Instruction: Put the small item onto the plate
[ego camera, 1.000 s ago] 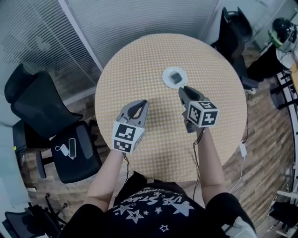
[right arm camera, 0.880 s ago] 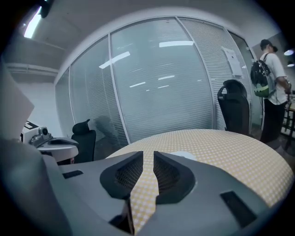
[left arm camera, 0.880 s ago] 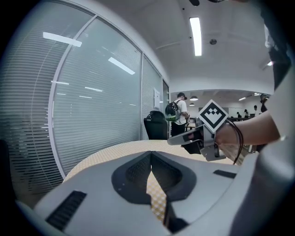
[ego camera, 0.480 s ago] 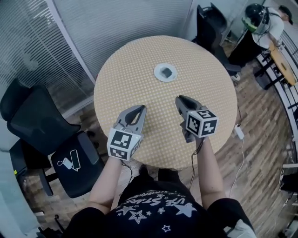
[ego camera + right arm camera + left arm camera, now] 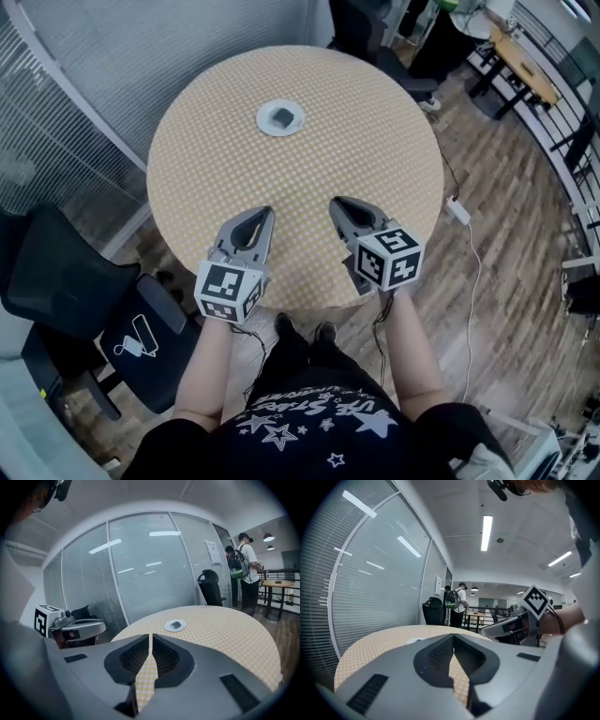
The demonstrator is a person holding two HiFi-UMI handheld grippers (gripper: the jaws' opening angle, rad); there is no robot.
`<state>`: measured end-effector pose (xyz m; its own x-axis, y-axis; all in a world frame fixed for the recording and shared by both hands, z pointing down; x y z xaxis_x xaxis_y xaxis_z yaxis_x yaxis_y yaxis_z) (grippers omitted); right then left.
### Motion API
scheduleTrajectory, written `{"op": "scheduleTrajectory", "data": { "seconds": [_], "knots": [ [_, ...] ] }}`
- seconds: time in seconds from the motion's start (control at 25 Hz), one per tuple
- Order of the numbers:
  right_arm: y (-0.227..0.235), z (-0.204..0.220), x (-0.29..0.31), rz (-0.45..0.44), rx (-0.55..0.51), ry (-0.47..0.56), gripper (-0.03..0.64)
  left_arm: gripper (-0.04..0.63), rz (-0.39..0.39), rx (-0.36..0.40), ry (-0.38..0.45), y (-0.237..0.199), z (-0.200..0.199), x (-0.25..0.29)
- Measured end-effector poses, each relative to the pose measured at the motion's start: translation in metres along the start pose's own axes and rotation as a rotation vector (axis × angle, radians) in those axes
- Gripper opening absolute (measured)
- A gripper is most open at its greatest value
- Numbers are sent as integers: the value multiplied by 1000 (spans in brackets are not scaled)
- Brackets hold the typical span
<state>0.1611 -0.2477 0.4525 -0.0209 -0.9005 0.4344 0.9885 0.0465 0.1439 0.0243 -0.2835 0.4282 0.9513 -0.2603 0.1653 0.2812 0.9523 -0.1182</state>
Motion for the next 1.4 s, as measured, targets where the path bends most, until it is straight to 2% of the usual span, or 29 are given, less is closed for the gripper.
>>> {"op": "scheduleTrajectory", "data": {
  "seconds": [0.16, 0.4, 0.8, 1.04, 1.4],
  "knots": [
    [8, 8, -27, -7, 38, 20, 38, 9, 3, 17, -6, 32, -2, 1],
    [0, 17, -87, -63, 7, 69, 38, 8, -42, 31, 8, 88, -10, -18],
    [4, 23, -187, -121, 13, 172, 38, 9, -88, 50, 38, 191, -19, -52],
    [-5, 39, -215, -165, 15, 184, 38, 9, -111, 50, 28, 227, -15, -73],
    [-29, 53, -235, -190, -37, 163, 38, 9, -64, 49, 13, 254, -5, -80]
  ]
}}
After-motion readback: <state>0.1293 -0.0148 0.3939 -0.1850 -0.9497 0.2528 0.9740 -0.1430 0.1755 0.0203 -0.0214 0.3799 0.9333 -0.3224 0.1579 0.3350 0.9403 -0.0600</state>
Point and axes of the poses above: the fingertips, and each gripper's own axes: x forward along the fingers, y to its right, z out of its underside, the point moved 2 cm from there along -x, backward along the fingers, and after that the axes turned 14 degrees about z, right-handed, at the moved point
